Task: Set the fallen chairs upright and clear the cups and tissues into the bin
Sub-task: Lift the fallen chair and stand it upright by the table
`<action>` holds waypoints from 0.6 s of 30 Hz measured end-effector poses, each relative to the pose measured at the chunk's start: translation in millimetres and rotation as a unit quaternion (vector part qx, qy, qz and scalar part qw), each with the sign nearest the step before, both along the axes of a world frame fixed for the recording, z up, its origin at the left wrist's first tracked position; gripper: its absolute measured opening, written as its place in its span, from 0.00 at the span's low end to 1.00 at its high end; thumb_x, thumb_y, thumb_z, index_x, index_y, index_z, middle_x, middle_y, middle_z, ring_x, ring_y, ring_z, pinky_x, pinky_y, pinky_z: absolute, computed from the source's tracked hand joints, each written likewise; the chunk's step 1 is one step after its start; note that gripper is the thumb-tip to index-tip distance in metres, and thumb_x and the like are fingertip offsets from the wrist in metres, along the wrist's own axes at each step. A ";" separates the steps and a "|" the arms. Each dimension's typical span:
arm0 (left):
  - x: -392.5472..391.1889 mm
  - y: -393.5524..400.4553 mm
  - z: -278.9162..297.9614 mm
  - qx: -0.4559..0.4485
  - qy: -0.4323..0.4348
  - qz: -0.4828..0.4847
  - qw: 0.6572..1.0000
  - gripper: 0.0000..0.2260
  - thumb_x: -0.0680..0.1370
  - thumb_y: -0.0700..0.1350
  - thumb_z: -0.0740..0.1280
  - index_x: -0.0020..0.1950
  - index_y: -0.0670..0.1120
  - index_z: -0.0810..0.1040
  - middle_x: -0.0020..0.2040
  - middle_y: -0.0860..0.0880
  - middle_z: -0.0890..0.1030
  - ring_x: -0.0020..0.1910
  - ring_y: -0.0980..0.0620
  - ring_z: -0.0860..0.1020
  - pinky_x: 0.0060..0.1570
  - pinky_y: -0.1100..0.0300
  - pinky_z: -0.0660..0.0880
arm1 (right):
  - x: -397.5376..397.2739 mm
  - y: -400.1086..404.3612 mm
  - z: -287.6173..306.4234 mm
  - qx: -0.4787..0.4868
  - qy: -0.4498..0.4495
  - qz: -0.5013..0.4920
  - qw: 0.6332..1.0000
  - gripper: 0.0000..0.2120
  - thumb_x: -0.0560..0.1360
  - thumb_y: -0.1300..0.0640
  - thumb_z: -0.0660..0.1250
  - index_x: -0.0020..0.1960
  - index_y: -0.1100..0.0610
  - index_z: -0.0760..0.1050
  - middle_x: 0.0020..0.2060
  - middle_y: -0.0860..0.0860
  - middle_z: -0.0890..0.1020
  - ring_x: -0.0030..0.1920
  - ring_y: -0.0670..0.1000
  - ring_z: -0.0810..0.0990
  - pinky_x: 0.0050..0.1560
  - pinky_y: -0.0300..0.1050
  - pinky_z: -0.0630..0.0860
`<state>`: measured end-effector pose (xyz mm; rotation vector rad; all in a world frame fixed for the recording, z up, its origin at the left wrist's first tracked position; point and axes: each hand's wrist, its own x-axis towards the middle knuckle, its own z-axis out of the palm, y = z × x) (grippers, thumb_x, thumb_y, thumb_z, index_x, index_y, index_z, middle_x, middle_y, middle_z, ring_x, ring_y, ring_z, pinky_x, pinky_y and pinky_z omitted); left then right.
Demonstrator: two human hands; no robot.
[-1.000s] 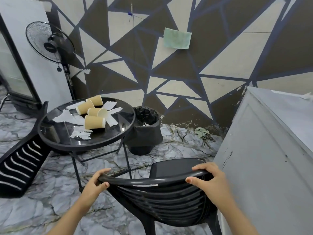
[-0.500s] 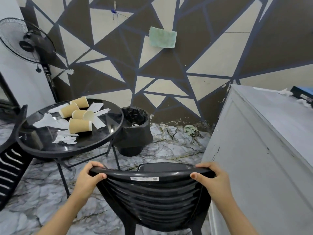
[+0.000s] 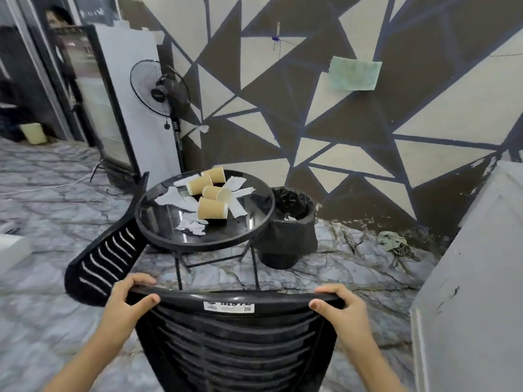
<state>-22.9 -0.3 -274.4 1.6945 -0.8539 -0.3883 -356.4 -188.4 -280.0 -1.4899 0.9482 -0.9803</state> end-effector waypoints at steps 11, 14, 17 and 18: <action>-48.8 -10.6 -8.3 -0.061 0.046 -0.038 0.996 0.08 0.72 0.41 0.72 0.41 0.55 0.79 0.51 0.45 0.77 0.55 0.49 0.74 0.61 0.54 0.67 | -48.5 -61.7 3.2 0.111 0.046 0.102 0.987 0.20 0.53 0.48 0.77 0.43 0.53 0.82 0.47 0.54 0.80 0.47 0.55 0.78 0.42 0.41 0.78; -47.5 -16.4 -8.4 -0.064 0.046 -0.024 0.997 0.10 0.72 0.33 0.69 0.42 0.49 0.79 0.51 0.46 0.77 0.54 0.49 0.75 0.63 0.51 0.67 | -44.3 -57.9 3.5 0.120 0.010 0.096 0.988 0.25 0.48 0.44 0.81 0.41 0.53 0.81 0.44 0.52 0.80 0.43 0.52 0.79 0.43 0.45 0.75; -44.3 -22.2 -9.6 -0.069 0.052 -0.009 0.996 0.09 0.72 0.33 0.69 0.42 0.48 0.79 0.51 0.46 0.77 0.54 0.50 0.75 0.61 0.54 0.67 | -38.3 -59.1 6.2 0.121 -0.019 0.087 0.989 0.25 0.46 0.43 0.82 0.39 0.52 0.81 0.39 0.51 0.80 0.40 0.51 0.79 0.42 0.46 0.73; -42.2 -24.3 -10.5 -0.072 0.058 -0.003 0.996 0.09 0.72 0.33 0.69 0.42 0.48 0.79 0.50 0.46 0.77 0.53 0.49 0.75 0.60 0.54 0.68 | -35.5 -59.2 8.5 0.125 -0.030 0.089 0.988 0.20 0.50 0.46 0.80 0.38 0.51 0.80 0.40 0.52 0.79 0.40 0.52 0.78 0.41 0.46 0.73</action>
